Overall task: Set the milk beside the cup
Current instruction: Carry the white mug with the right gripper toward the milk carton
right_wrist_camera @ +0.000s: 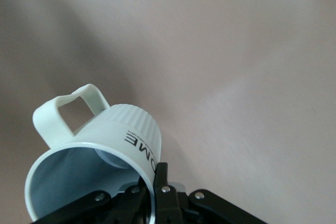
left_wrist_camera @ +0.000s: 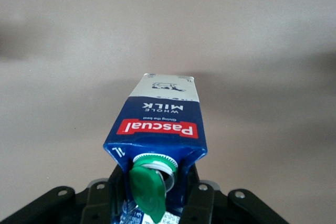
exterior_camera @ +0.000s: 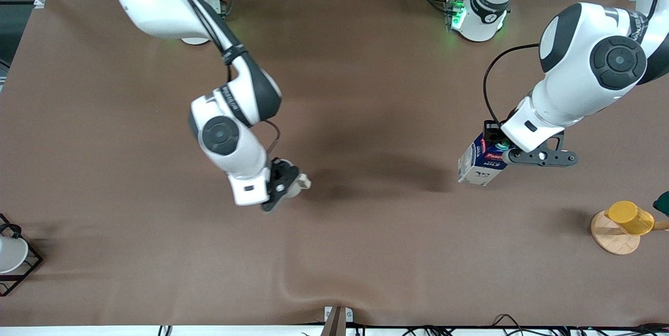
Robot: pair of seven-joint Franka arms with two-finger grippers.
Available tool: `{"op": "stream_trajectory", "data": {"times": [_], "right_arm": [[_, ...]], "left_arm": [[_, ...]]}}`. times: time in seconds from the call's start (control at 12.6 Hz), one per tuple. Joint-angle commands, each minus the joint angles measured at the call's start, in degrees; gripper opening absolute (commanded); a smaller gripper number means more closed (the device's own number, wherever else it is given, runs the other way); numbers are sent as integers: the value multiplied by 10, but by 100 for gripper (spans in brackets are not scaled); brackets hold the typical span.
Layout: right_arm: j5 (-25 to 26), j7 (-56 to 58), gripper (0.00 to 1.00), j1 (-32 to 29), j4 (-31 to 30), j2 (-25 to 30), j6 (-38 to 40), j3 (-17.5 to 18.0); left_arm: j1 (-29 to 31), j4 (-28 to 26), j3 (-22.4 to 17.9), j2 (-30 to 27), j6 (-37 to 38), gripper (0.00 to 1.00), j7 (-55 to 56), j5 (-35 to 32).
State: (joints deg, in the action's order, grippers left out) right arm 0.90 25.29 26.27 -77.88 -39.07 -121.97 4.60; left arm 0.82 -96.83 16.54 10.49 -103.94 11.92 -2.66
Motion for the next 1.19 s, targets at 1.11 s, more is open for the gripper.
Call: {"op": "stream_trajectory", "data": {"times": [1.11], "right_arm": [[-44, -574, 0, 73, 25, -65, -16, -2]], "left_arm": [[2, 14, 10, 1, 23, 48, 8, 17]]}}
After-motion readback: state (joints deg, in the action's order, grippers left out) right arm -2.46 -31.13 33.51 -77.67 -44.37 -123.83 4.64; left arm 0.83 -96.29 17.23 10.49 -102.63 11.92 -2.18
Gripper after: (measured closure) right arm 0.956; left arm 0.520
